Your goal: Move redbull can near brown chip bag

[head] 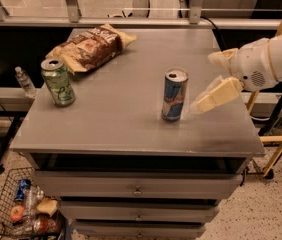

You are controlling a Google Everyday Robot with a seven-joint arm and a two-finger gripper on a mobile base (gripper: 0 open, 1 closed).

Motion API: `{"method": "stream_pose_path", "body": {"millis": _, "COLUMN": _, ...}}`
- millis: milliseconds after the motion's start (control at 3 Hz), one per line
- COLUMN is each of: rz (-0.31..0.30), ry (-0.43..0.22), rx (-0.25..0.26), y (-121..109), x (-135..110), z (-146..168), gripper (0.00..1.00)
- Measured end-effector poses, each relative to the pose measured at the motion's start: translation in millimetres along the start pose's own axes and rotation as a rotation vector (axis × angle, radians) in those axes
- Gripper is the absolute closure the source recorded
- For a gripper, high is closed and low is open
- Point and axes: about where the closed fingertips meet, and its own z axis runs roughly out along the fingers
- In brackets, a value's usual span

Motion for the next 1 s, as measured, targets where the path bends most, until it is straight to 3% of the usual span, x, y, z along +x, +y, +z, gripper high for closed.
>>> {"method": "stream_pose_path", "body": {"millis": 667, "rz": -0.045, "ry": -0.046, "rx": -0.083, "y": 5.5, "x": -22.0, "z": 35.2, "gripper": 0.00}}
{"method": "stream_pose_path", "body": {"millis": 1000, "rz": -0.058, "ry": -0.052, "rx": -0.099, "y": 8.3, "x": -26.9, "z": 43.3, "gripper": 0.16}}
